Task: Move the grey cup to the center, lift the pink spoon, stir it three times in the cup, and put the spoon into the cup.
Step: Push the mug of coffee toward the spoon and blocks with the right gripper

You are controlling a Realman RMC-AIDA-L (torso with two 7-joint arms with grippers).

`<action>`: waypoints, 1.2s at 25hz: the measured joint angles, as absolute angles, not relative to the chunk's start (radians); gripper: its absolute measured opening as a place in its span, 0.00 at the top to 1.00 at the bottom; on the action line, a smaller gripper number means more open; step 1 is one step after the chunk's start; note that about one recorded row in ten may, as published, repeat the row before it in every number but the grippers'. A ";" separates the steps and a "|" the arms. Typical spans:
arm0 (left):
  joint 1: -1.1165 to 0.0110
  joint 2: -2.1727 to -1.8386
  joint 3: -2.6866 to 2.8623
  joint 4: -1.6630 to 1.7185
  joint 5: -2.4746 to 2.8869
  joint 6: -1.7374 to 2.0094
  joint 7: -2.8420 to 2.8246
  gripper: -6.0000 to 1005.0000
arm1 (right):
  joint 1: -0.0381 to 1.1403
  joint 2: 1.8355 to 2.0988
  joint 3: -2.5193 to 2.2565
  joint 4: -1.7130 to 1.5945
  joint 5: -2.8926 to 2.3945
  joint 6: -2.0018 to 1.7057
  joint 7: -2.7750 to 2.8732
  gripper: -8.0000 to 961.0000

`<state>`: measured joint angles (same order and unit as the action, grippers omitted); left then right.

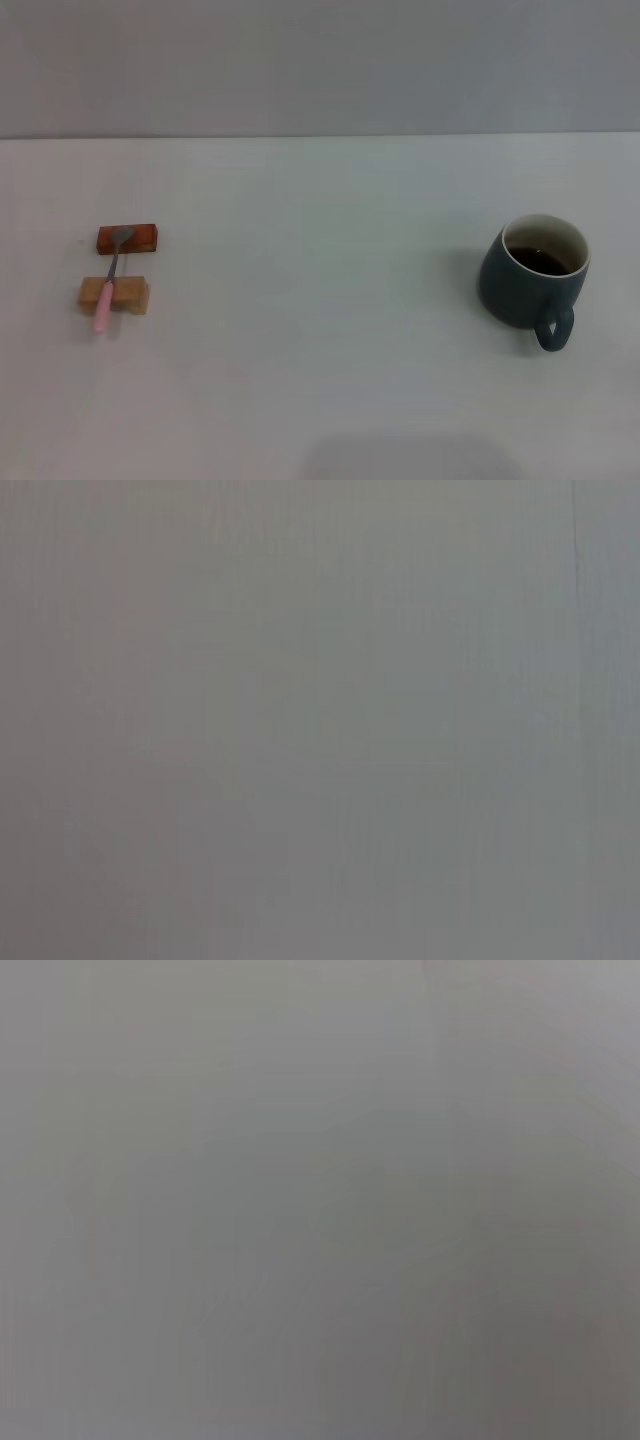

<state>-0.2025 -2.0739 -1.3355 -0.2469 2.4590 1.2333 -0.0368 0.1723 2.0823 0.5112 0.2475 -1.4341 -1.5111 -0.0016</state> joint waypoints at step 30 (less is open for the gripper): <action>-0.200 -2.074 -1.327 -0.262 2.459 1.236 -0.039 0.17 | 0.420 2.081 0.395 0.198 -1.447 -1.081 0.000 0.99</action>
